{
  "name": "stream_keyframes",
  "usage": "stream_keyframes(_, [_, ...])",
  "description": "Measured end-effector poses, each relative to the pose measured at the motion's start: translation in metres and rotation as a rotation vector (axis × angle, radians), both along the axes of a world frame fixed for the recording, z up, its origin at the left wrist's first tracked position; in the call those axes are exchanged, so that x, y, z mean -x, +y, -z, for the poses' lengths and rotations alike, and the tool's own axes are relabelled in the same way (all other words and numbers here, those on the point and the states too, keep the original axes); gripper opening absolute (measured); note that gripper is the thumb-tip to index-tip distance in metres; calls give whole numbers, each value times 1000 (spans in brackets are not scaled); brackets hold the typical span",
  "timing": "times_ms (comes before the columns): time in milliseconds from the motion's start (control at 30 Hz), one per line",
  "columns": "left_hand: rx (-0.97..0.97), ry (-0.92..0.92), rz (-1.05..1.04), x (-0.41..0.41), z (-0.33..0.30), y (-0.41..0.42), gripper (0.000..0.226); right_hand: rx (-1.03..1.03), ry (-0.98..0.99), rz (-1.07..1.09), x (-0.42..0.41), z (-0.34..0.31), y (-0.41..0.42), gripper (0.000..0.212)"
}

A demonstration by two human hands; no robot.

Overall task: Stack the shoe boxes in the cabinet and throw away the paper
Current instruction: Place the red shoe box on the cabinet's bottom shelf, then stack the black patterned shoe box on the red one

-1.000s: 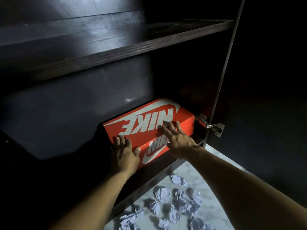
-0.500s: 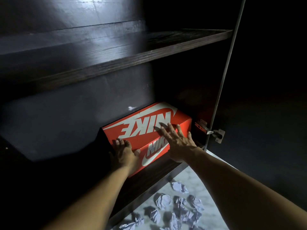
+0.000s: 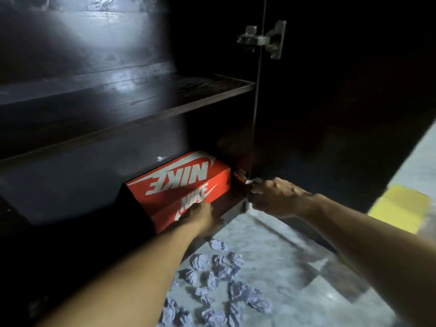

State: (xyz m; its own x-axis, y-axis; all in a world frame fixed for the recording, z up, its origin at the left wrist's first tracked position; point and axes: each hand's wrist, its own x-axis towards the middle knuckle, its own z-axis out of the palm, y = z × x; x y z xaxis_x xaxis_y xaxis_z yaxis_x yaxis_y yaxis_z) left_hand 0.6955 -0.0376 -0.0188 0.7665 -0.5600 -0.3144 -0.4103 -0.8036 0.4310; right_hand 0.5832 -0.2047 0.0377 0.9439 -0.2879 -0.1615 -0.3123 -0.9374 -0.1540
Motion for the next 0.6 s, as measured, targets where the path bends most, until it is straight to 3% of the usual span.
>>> stream_keyframes(233, [-38, -10, 380, 110, -91, -44, 58, 50, -22, 172, 150, -70, -16, 69])
stream_keyframes(300, [-49, -60, 463, 146, -111, -54, 80, 54, -45, 217, 196, -86, -16, 70])
stream_keyframes(367, [-55, -102, 548, 183, -130, -62, 88, 67, -44, 278, 244, -98, -15, 65])
stream_keyframes(533, [-6, -140, 789, 280, -160, -85, 67, 93, -43, 469, 373, -112, -7, 72])
stream_keyframes(600, [19, -143, 898, 325, -167, -94, 78, 100, -37, 553, 427, -114, 0, 70])
